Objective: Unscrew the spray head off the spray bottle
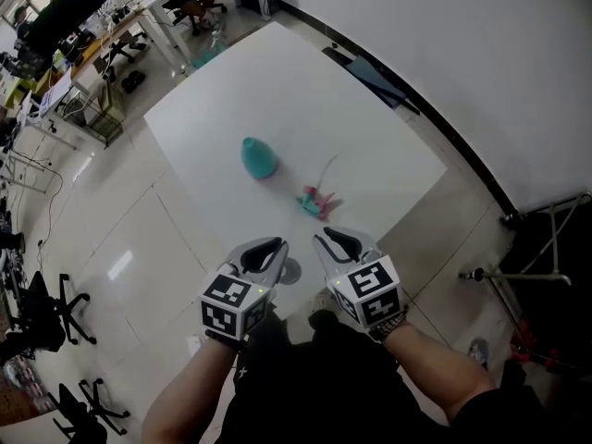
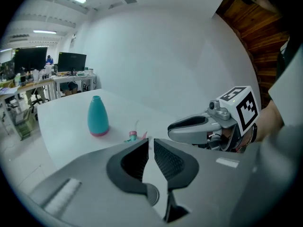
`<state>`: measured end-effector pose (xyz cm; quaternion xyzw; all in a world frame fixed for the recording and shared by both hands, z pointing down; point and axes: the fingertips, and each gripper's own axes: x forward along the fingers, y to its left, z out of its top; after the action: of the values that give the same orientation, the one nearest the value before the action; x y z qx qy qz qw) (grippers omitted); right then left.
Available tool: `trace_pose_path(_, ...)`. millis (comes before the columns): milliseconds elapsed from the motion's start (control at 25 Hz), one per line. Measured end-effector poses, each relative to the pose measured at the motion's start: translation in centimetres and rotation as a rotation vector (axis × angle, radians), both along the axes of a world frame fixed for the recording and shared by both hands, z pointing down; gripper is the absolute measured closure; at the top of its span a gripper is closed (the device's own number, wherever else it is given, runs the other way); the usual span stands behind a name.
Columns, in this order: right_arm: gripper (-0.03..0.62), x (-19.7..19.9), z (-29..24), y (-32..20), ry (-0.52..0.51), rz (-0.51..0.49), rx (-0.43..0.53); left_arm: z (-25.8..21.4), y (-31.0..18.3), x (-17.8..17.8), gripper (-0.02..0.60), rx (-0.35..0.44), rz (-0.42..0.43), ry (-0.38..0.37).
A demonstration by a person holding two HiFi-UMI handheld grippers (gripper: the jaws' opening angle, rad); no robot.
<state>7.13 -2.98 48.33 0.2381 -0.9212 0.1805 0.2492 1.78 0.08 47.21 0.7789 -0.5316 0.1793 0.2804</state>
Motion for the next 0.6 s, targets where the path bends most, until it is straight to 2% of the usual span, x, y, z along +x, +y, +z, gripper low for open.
trace_pose_path(360, 0.517, 0.5, 0.8, -1.9, 0.038, 0.073, 0.005, 2.9, -2.8, -0.5, 0.483, -0.022, 0.2, -0.159)
trace_pose_path(600, 0.517, 0.7, 1.5, -2.0, 0.058, 0.159, -0.022, 5.3, -5.1, -1.4, 0.472, 0.009, 0.411, -0.334)
